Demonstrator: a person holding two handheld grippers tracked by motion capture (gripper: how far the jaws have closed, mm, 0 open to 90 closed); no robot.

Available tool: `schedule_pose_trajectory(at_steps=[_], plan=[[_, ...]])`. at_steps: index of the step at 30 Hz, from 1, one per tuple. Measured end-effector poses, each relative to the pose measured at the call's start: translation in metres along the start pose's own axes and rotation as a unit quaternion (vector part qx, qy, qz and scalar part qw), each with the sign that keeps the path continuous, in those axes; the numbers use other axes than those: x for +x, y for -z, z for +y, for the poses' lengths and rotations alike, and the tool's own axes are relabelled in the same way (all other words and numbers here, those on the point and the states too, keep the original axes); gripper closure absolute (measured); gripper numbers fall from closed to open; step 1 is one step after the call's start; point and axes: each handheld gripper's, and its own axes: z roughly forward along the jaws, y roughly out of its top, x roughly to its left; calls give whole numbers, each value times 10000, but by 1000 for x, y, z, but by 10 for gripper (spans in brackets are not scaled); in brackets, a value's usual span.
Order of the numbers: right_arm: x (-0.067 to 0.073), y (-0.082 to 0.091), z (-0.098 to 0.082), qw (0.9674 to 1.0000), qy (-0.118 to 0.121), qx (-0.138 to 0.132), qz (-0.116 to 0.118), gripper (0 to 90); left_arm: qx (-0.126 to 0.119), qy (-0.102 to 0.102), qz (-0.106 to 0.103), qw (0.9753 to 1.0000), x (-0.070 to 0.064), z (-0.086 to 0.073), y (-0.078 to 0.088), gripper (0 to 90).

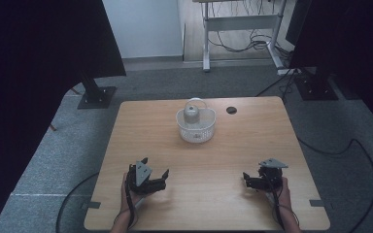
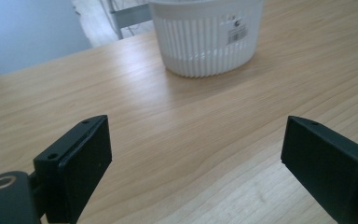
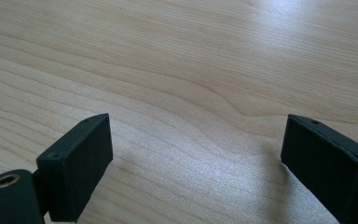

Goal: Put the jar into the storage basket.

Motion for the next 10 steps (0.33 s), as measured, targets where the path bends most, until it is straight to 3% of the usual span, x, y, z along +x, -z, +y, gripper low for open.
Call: schedule_pose_trajectory(at_steps=[10], plan=[[0,0,0,10000,21,19,-9,81,117,-2,16,9999,0,-6,-5,82]])
